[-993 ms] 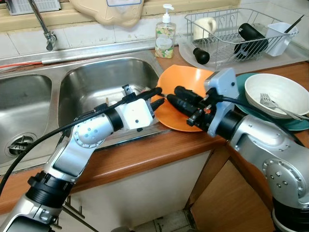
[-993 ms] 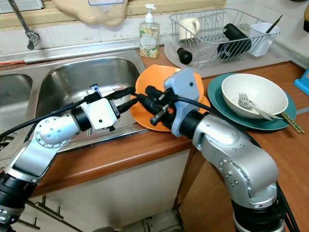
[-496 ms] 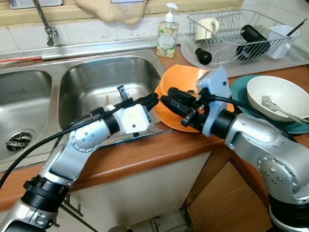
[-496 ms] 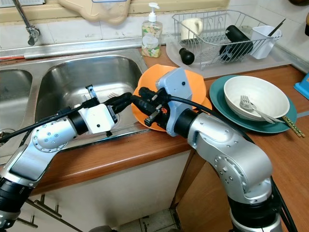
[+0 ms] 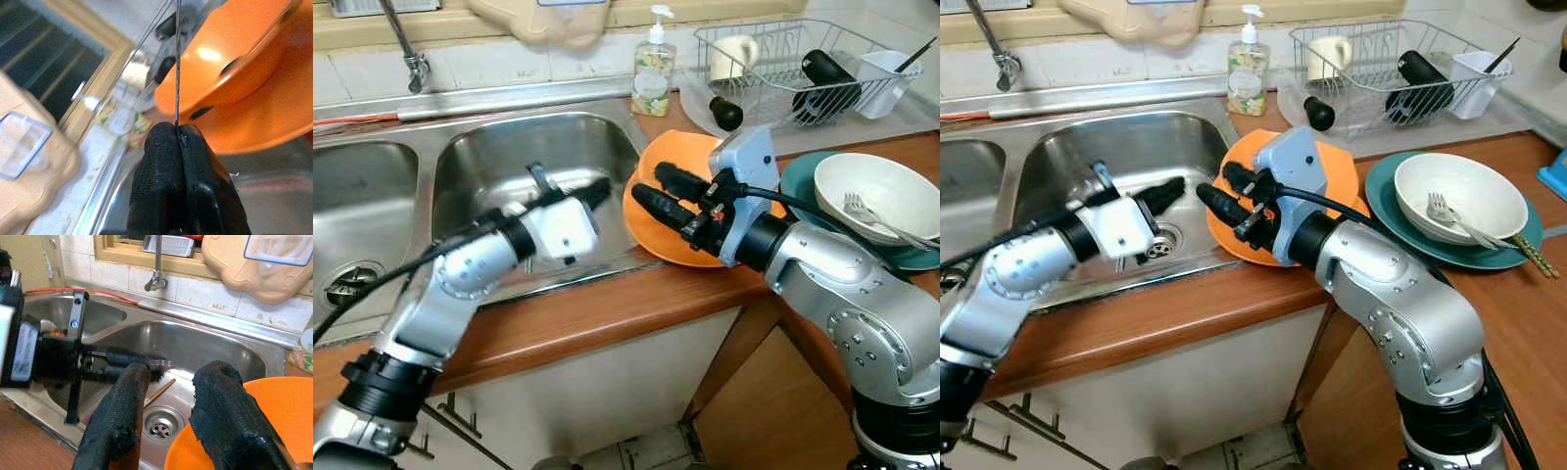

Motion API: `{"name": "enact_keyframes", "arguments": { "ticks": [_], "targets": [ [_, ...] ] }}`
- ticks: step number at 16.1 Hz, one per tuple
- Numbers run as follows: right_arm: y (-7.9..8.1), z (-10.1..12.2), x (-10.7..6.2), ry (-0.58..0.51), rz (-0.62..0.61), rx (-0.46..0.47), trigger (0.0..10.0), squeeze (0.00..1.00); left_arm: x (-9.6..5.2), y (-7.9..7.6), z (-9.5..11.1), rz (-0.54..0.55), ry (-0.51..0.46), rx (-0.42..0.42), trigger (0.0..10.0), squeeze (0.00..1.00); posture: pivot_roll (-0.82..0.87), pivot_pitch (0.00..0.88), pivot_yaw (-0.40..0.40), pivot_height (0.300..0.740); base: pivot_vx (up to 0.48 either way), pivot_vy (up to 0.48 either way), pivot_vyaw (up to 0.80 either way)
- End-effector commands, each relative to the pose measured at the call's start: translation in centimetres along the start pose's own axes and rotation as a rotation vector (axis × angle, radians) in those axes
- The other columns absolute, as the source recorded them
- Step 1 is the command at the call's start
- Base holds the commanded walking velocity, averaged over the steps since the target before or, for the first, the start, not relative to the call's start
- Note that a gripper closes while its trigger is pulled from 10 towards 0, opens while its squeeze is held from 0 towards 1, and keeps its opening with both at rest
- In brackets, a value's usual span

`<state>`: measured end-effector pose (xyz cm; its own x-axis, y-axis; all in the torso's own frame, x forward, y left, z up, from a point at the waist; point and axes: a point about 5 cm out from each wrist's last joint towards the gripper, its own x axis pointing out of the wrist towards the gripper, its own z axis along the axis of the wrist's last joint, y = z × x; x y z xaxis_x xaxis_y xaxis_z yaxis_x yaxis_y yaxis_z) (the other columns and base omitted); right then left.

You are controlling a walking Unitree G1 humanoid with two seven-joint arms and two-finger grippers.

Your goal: Kitchen organization

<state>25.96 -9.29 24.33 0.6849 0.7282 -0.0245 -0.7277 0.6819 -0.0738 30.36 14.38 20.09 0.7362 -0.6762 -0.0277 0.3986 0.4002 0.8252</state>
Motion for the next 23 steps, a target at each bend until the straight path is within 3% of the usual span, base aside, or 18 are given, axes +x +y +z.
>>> {"name": "enact_keyframes", "arguments": {
  "ticks": [1, 4, 6, 7, 11, 12, 13, 18, 19, 20, 23],
  "targets": [
    [0.1, 0.1, -0.4, -0.005, -0.001, -0.021, 10.0, 0.00, -0.3, 0.9, -1.2, 0.021, 0.073, 0.010, 0.0, 0.00, -0.03, 0.000, 0.018, 0.740, 0.000, 0.000, 0.00],
    [0.2, -0.3, -0.6, 0.017, -0.001, -0.036, 10.0, 0.00, -0.3, 1.4, -3.0, 0.025, 0.180, -0.012, 0.0, 0.00, -0.04, 0.000, 0.027, 0.740, 0.000, 0.000, 0.00],
    [0.6, -1.0, -0.8, 0.065, 0.026, -0.060, 10.0, 0.00, 0.0, 2.0, -4.7, 0.014, 0.284, -0.001, 2.1, 0.00, -0.04, 0.000, 0.029, 0.740, 0.000, 0.000, 0.00],
    [0.8, -1.1, -0.8, 0.074, 0.043, -0.059, 10.0, 0.00, 0.2, 1.9, -5.7, -0.012, 0.347, -0.010, 10.0, 0.00, -0.04, 0.000, 0.027, 0.740, 0.000, 0.000, 0.00],
    [1.2, -1.2, -0.6, 0.084, 0.077, -0.061, 10.0, 0.00, 0.0, 0.2, -8.9, -0.157, 0.554, -0.109, 10.0, 0.00, -0.06, 0.000, 0.021, 0.740, 0.000, 0.000, 0.00],
    [1.3, -1.1, -0.7, 0.085, 0.085, -0.065, 10.0, 0.00, 0.0, -0.4, -9.4, -0.189, 0.584, -0.174, 10.0, 0.00, -0.06, 0.000, 0.021, 0.740, 0.000, 0.000, 0.00],
    [1.3, -1.1, -0.7, 0.086, 0.085, -0.067, 10.0, 0.00, -0.1, -0.7, -9.6, -0.206, 0.595, -0.205, 10.0, 1.00, -0.07, 0.000, 0.027, 0.740, 0.000, 0.000, 0.00],
    [1.3, -1.2, -0.7, 0.088, 0.059, -0.074, 10.0, 0.00, -0.1, -1.4, -10.1, -0.210, 0.628, -0.249, 10.0, 1.00, -0.06, 0.000, 0.030, 0.740, 0.000, 0.000, 0.00],
    [1.2, -1.1, -0.7, 0.083, 0.052, -0.073, 10.0, 0.00, 0.0, -1.1, -10.0, -0.186, 0.616, -0.258, 10.0, 0.22, -0.06, 0.000, 0.030, 0.740, 0.000, 0.000, 0.00],
    [0.7, -0.7, -0.7, 0.053, 0.006, -0.074, 10.0, 0.00, 0.3, 0.0, -9.4, -0.075, 0.537, -0.292, 10.0, 0.00, -0.06, 0.000, 0.033, 0.740, 0.000, 0.000, 0.00],
    [-0.4, -0.2, -0.8, 0.012, -0.084, -0.063, 10.0, 0.00, 0.6, 1.0, -8.4, 0.037, 0.415, -0.379, 10.0, 0.00, -0.06, 0.000, 0.037, 0.740, 0.000, 0.000, 0.00]
  ]
}}
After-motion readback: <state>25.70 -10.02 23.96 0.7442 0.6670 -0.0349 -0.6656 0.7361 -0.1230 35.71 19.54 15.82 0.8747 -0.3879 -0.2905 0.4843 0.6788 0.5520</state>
